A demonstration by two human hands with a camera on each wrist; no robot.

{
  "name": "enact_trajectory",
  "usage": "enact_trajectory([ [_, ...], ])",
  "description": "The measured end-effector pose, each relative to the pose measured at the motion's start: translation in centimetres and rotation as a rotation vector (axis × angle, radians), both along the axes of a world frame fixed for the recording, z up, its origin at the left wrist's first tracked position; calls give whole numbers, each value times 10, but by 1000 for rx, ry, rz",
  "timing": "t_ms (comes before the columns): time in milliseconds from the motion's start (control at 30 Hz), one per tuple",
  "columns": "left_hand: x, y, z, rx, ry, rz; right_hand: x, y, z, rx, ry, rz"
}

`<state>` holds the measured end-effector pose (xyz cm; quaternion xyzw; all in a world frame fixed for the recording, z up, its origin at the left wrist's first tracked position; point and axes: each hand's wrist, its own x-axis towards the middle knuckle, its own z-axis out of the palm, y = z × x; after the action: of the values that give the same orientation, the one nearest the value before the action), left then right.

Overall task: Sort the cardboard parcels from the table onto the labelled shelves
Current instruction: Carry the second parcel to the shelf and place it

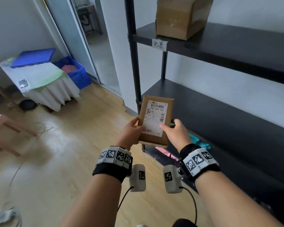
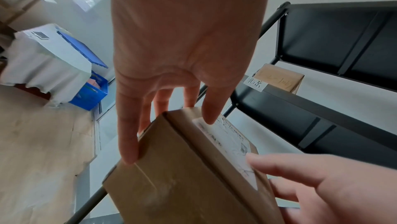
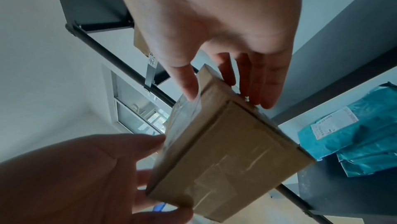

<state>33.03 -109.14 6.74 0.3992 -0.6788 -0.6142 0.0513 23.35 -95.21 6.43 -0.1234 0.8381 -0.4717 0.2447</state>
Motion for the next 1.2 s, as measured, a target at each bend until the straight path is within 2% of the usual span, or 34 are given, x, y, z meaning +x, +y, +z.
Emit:
enact_trajectory([
  [200,-48,-41,-13,-61,-16,-56,-38,-39,-12,74,61,-43],
  [600,-173,-105,-27,-193,-47,-142,-162,-107,-36,92,-13,-173],
  [833,-229,-121,-39,-150,-61,-156,-217,-122,-51,164,-24,-216],
  [1066,-256,-120,-51,-171,-71,-241,-239,-116,-60,226,-37,-246],
  [1200,-258,-121,-54,-242,-99,-309,-236,-115,-61,232,-29,-266],
])
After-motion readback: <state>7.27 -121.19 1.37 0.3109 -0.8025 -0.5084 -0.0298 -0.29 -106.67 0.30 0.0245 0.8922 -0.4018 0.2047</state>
